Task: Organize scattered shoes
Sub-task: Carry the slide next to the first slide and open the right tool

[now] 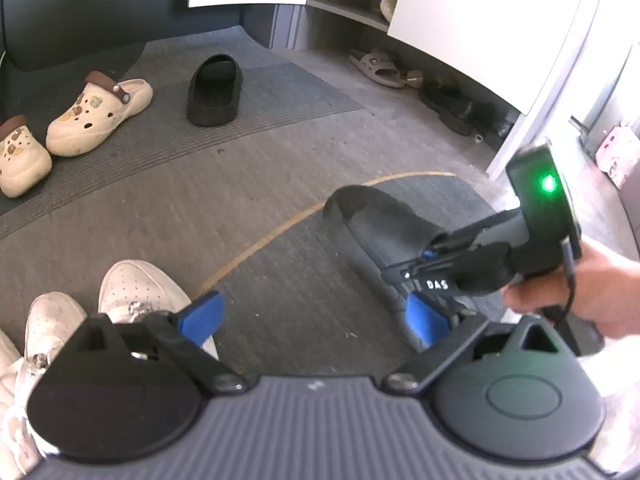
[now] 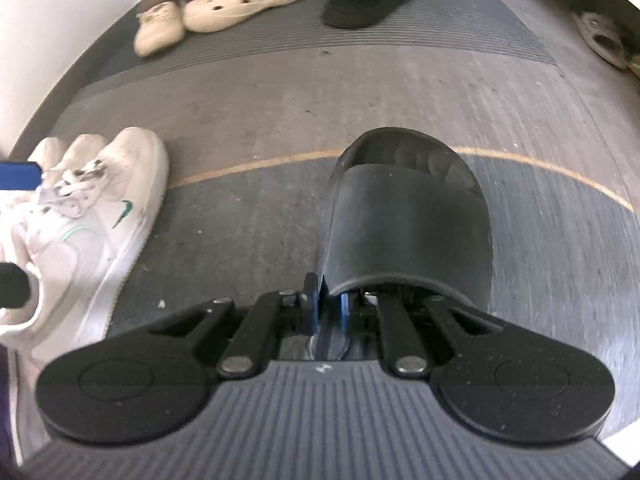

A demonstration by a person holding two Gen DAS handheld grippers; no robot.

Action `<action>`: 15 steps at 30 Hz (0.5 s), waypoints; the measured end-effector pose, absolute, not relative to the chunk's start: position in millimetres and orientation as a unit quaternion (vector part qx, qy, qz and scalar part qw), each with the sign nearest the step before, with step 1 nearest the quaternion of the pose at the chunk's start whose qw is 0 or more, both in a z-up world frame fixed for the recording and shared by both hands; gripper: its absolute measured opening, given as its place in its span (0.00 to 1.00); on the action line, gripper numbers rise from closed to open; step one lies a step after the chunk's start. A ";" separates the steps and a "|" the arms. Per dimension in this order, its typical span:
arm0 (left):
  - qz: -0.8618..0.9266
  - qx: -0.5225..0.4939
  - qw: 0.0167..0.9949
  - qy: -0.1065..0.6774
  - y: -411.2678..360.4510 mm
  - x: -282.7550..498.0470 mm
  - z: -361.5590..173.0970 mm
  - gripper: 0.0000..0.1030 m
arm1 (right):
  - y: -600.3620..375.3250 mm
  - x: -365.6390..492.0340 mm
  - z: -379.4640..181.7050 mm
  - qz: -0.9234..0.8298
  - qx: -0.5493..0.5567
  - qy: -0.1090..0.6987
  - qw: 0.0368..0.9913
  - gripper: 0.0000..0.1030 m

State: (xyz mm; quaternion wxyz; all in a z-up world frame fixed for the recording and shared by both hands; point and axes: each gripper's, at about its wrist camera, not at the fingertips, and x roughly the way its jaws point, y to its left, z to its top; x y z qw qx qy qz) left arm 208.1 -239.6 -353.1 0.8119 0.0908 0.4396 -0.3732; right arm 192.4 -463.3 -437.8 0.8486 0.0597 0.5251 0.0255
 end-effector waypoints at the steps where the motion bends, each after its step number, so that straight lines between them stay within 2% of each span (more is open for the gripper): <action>1: -0.377 0.096 0.811 0.436 -238.7 209.2 -353.6 0.96 | -464.6 191.3 -438.9 0.024 0.068 0.522 0.850 0.14; 3: -0.377 0.097 0.812 0.434 -235.5 212.2 -354.1 0.96 | -465.1 191.9 -440.3 0.020 0.079 0.515 0.853 0.14; 6: -0.365 0.108 0.820 0.428 -233.2 217.0 -355.7 0.96 | -466.5 188.4 -439.1 0.001 0.089 0.513 0.854 0.22; 8: -0.357 0.126 0.826 0.418 -233.4 216.5 -357.8 0.96 | -466.4 184.8 -436.8 -0.017 0.092 0.516 0.851 0.39; 9: -0.357 0.131 0.826 0.417 -233.5 216.3 -358.6 0.96 | -466.3 182.6 -435.6 -0.021 0.097 0.515 0.851 0.43; 11: -0.356 0.135 0.826 0.416 -233.3 217.5 -359.2 0.96 | -469.2 171.7 -430.4 -0.032 0.131 0.505 0.852 0.66; 13: -0.351 0.130 0.830 0.413 -233.1 221.8 -357.4 0.96 | -471.9 159.7 -424.6 -0.045 0.168 0.496 0.851 0.79; 15: -0.344 0.127 0.836 0.409 -233.4 226.9 -356.2 0.96 | -473.7 145.1 -416.2 -0.052 0.193 0.480 0.854 0.79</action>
